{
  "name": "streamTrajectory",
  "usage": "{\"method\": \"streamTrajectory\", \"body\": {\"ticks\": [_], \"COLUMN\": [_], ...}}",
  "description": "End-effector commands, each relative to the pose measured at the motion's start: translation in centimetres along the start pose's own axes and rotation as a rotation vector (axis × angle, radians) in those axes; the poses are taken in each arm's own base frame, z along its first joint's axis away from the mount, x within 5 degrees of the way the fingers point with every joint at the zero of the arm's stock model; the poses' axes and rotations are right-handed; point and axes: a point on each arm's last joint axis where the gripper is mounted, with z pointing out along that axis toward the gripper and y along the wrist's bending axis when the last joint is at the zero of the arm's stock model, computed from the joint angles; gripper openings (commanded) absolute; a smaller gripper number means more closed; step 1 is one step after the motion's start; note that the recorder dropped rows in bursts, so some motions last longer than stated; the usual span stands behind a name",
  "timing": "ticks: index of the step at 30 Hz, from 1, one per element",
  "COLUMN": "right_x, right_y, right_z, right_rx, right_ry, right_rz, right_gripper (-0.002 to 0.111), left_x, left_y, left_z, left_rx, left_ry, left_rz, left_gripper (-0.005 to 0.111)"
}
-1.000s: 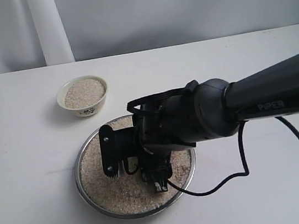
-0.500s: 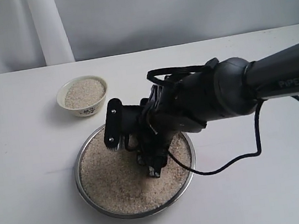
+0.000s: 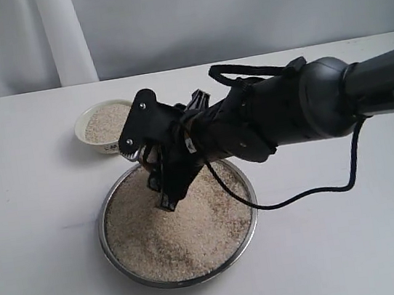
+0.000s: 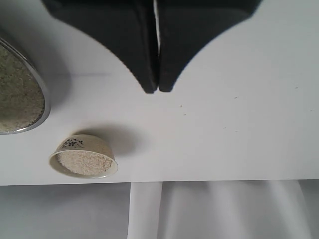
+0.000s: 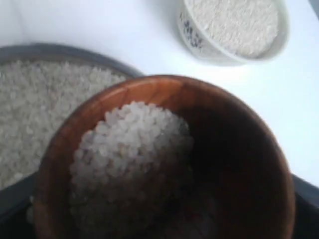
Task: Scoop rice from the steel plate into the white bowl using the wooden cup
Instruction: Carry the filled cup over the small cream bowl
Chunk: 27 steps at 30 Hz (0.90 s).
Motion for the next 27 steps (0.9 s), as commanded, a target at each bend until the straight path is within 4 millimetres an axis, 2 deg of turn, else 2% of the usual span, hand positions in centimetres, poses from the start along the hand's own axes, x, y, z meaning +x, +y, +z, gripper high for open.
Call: {"method": "streamTrajectory", "body": {"ticks": [1,8,9,13,20,24,27], "right_x": [-1.9,-6.3,-7.7,-9.7,-11.2,-11.3,-11.4], "right_y": [-1.1,-4.2,-5.2,-6.6,-8.1,-9.0,-9.3], "right_z": [-1.4,-2.8,-3.1,-2.8,0.4,3.9,5.6], "right_rx": [0.044,0.081,0.092,0.104,0.16,0.217,0.249], "right_ry": [-0.131,-0.13,-0.119,-0.095,-0.045,0.04,0.053], "right_rz": [0.063,0.118,0.103,0.081,0.01,-0.055,-0.072], "right_gripper": [0.0,0.0,0.0,0.0,0.0,0.0,0.0], "left_x": [-0.1,-0.1,-0.1,-0.1,-0.1,-0.1,-0.1], "left_y": [0.0,0.0,0.0,0.0,0.0,0.0,0.0], "left_z": [0.0,0.0,0.0,0.0,0.0,0.0,0.0], "left_rx": [0.006,0.006,0.006,0.006,0.006,0.006,0.006], "left_ry": [-0.015,-0.015,-0.015,-0.015,-0.015,-0.015,-0.015], "left_rz": [0.002,0.0,0.0,0.0,0.002,0.002,0.002], "left_gripper": [0.0,0.0,0.0,0.0,0.0,0.0,0.0]}}
